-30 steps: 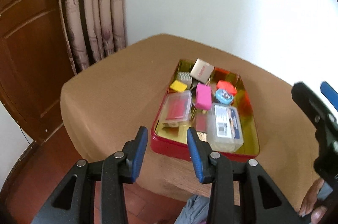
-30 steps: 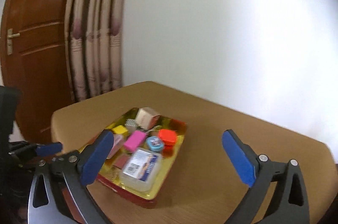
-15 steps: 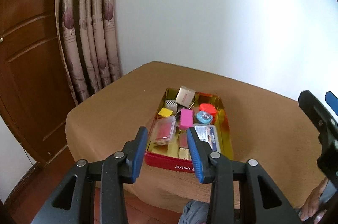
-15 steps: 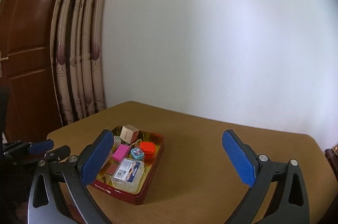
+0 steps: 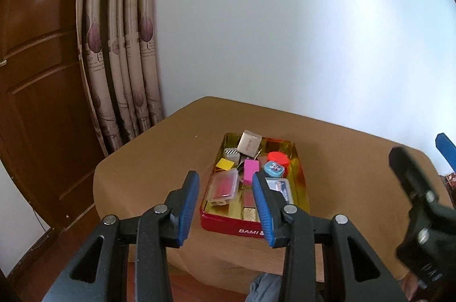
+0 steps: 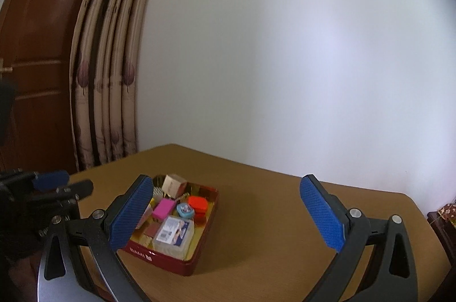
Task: Organize rigid objects
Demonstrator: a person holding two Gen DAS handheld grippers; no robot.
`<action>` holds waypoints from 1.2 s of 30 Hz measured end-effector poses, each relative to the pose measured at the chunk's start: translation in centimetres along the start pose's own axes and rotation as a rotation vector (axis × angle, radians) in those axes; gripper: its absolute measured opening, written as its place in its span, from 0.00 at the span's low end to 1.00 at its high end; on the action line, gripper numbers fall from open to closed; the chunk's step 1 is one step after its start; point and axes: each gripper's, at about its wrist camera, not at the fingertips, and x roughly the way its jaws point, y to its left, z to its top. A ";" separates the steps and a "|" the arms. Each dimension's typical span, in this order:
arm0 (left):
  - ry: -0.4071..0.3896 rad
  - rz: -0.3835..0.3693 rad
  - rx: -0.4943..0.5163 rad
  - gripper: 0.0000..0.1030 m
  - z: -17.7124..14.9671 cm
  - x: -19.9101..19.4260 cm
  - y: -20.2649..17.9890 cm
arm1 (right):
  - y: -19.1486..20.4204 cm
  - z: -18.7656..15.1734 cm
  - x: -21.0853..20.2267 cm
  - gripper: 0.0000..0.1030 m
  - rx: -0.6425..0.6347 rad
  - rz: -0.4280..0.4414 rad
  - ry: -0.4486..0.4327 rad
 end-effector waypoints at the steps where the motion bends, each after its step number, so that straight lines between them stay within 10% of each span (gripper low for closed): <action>1: 0.012 0.003 0.002 0.39 -0.1 0.3 0.1 | 0.3 -0.3 0.3 0.99 -0.011 -0.001 0.014; 36: 0.050 0.024 -0.020 0.39 -1.4 2.5 0.8 | 2.6 -2.6 2.2 0.99 -0.045 0.017 0.077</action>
